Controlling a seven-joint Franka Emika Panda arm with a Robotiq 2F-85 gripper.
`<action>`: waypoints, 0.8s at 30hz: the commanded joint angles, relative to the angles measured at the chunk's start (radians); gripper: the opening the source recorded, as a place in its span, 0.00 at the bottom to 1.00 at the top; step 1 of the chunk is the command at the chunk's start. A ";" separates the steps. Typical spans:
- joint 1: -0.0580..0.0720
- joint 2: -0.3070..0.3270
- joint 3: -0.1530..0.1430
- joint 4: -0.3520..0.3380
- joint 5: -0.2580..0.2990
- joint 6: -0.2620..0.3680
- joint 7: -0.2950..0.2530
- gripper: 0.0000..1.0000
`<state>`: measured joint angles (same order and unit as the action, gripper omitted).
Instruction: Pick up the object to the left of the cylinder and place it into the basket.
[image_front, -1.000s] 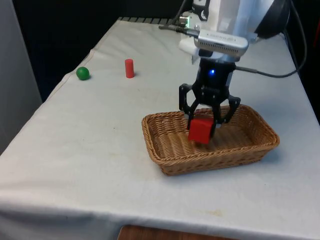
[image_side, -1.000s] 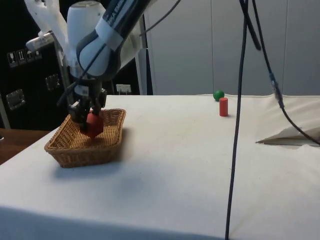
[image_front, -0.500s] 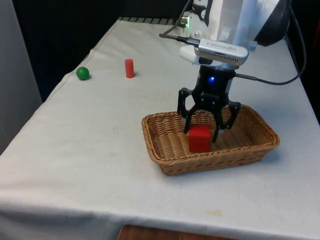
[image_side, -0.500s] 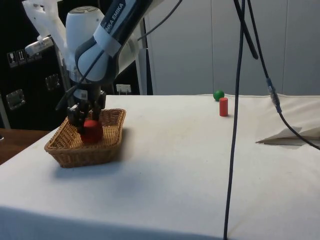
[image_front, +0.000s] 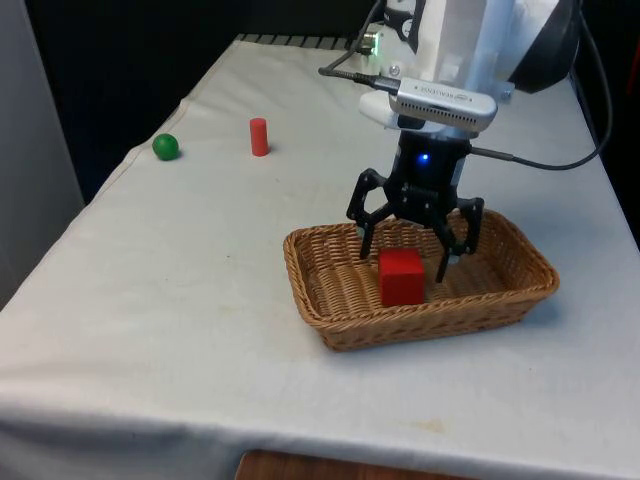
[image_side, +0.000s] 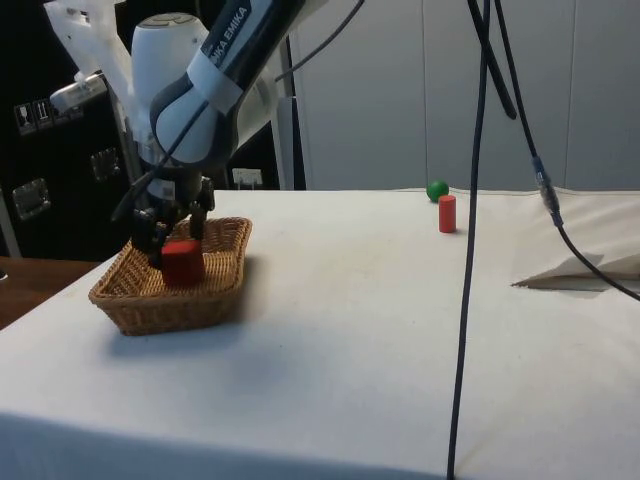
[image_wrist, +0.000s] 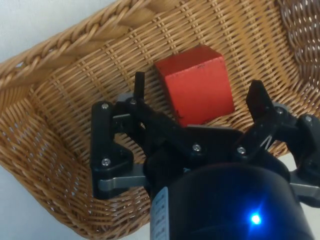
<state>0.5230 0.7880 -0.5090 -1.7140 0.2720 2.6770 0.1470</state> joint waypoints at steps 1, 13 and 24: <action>0.001 -0.011 -0.003 0.003 -0.002 -0.012 -0.002 1.00; 0.011 -0.062 -0.032 0.032 -0.010 -0.079 -0.009 1.00; 0.020 -0.116 -0.051 0.051 -0.023 -0.164 -0.030 1.00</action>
<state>0.5390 0.6830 -0.5540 -1.6650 0.2570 2.5350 0.1190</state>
